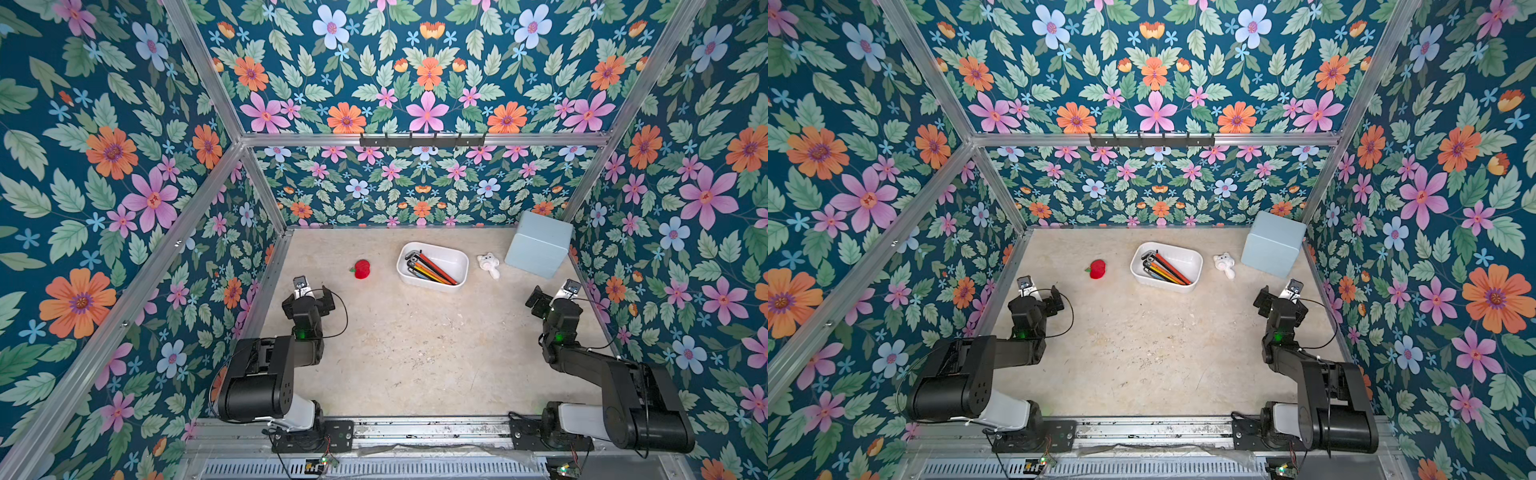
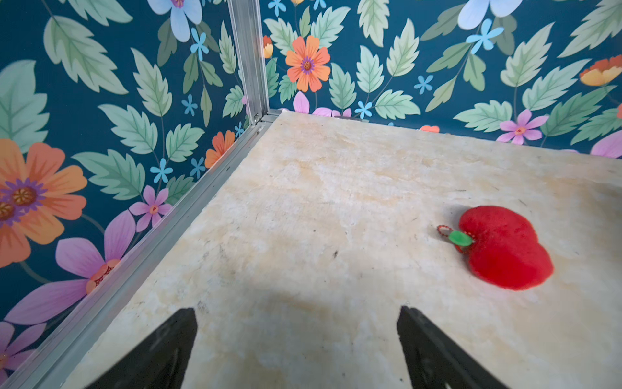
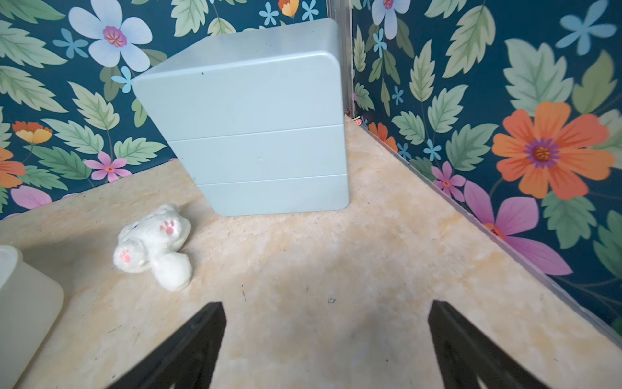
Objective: Put the hex key on the desktop into the storage box
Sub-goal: Reset both arms
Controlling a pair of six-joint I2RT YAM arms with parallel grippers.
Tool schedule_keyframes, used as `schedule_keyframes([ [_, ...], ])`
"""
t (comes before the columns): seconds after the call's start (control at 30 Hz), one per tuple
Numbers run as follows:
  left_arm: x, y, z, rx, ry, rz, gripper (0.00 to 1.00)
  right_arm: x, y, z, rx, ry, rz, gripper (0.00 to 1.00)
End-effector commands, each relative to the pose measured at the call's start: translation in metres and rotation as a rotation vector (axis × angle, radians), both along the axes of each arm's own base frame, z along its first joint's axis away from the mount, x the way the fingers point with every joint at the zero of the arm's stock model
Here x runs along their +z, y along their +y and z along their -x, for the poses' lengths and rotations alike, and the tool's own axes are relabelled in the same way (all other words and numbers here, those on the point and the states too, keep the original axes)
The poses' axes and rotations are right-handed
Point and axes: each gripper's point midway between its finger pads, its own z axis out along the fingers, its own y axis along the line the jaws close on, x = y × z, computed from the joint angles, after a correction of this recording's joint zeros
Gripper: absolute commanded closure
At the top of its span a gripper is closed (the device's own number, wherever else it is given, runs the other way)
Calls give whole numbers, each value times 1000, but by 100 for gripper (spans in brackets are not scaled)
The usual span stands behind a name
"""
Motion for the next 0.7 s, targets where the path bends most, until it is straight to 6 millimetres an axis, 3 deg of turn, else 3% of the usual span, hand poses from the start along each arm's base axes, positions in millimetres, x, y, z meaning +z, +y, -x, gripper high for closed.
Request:
schedule_keyframes([
  [0.0,17,-5,-6,-32,-77,14,1,25,6,-7,36,-149,-4,1],
  [0.17,14,-10,-12,-62,-58,6,0,24,11,-6,68,-146,-3,1],
  [0.27,9,-23,-12,-130,-69,-15,1,25,17,0,104,-170,9,1],
  [0.37,11,-21,-4,-116,-130,-20,1,23,19,11,117,-215,19,1],
  [0.4,7,-20,-4,-112,-108,-14,1,30,19,11,120,-248,26,1],
  [0.47,8,-20,-3,-114,-107,-12,1,21,21,10,127,-199,18,1],
  [0.67,7,-20,-4,-112,-105,-13,1,26,20,10,125,-226,25,1],
])
